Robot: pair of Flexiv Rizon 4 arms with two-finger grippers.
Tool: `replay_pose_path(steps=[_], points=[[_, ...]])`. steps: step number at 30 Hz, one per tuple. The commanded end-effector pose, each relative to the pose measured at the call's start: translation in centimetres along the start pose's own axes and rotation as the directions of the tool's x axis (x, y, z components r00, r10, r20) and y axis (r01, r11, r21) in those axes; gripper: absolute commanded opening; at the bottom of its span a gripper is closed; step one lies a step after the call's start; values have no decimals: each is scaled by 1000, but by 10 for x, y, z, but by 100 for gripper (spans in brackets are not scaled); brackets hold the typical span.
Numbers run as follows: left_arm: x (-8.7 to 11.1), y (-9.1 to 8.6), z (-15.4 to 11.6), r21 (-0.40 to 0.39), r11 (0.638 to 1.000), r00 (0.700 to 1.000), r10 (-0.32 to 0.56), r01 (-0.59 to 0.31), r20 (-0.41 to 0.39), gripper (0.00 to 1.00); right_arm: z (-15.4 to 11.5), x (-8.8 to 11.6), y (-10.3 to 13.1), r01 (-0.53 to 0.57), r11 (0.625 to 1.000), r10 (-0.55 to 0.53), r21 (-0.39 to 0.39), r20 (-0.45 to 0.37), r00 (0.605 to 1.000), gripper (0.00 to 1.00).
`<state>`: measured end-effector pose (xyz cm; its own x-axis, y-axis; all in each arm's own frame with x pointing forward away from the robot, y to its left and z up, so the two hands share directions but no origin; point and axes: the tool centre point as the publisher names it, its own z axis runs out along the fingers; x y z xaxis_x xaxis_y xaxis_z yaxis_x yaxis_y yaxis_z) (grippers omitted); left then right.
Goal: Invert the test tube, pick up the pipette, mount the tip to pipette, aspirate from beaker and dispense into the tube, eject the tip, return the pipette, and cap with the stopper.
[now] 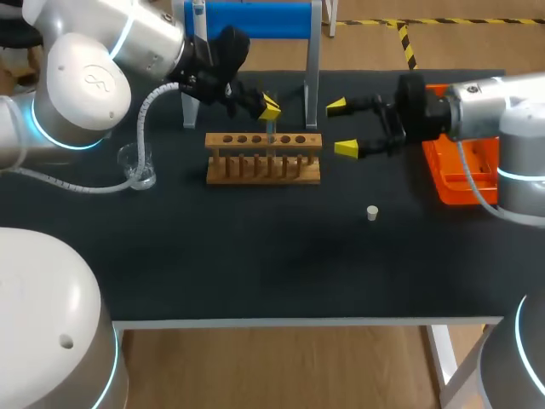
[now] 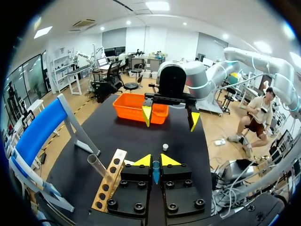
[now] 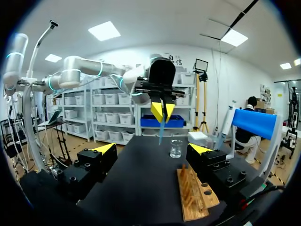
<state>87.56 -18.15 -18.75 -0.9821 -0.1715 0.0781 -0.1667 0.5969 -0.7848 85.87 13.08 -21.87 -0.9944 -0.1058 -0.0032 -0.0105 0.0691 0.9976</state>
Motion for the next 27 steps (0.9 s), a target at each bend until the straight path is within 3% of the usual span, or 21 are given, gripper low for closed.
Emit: replay_pose_path(steps=[1,27], points=[[-1,0,0,-1,1000,1000,1,-1,-6,0,13,-9,-1,6,1000,-7,-16,-87,996,100],[-1,0,0,-1,1000,1000,1,-1,-6,0,75,-21,5,-43,997,37,-65,-77,996,100]])
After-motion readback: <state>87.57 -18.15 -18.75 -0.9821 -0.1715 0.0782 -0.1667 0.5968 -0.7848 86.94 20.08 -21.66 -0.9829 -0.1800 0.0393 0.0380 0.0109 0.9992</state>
